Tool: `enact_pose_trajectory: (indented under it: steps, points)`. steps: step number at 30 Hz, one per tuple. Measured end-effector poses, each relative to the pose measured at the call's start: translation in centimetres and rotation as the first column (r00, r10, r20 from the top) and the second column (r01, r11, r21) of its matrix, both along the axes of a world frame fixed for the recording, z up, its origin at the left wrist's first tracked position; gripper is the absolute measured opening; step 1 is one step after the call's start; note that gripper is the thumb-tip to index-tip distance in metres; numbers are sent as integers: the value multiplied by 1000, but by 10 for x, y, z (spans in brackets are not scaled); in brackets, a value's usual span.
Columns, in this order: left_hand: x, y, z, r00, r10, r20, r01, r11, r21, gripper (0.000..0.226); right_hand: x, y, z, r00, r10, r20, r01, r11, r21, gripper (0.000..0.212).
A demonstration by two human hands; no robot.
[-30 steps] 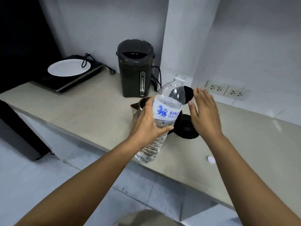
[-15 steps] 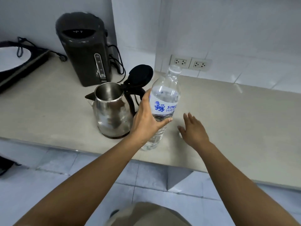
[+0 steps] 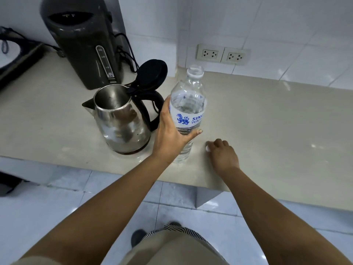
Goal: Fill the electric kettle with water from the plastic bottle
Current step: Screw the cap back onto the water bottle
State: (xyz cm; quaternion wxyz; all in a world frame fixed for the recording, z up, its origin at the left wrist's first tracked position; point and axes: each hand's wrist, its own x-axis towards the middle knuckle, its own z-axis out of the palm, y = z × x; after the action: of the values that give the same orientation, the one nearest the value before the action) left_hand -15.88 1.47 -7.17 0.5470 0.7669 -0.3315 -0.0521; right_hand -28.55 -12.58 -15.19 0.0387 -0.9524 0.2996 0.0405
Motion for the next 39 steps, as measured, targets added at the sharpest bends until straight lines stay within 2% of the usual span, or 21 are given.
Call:
enact_pose_trajectory:
  steps: [3,6,8,11,14,17,19,25,30,33,36,39]
  points:
    - [-3,10,-5,1000,3,15,-4,999,35,126,0,-1,-4,998,3,66,-3,1000,0,26]
    - [-1,19,-6,1000,-16,3,16,999,40,127,3,-3,8,991,-51,127,53,999,-9,29]
    - [0,24,-4,999,-40,8,40,998,50,124,9,1,29,952,-146,271,135,989,58,33]
    - [0,28,0,997,-79,-3,79,994,73,121,21,14,70,750,-365,551,217,924,316,30]
    - [1,32,9,995,-102,-17,103,993,63,114,32,30,113,551,-416,723,164,904,395,25]
    - [5,34,23,996,-93,-10,94,995,34,103,41,43,150,457,-363,812,56,923,381,23]
    - [9,32,35,995,-101,4,101,995,21,101,44,50,168,426,-324,844,2,934,358,21]
    - [15,25,68,981,-170,97,165,985,57,100,50,64,190,539,-122,834,-108,971,213,24]
    - [15,23,73,976,-197,94,188,977,99,95,49,62,209,552,-44,833,-142,979,146,27]
    - [15,23,76,973,-207,104,195,974,115,93,48,61,219,644,70,762,-199,977,78,27]
    - [15,23,76,972,-211,100,200,973,112,92,47,59,230,744,117,658,-209,976,63,32]
    - [16,23,76,971,-221,89,212,972,106,91,46,59,239,798,166,580,-225,974,32,35]
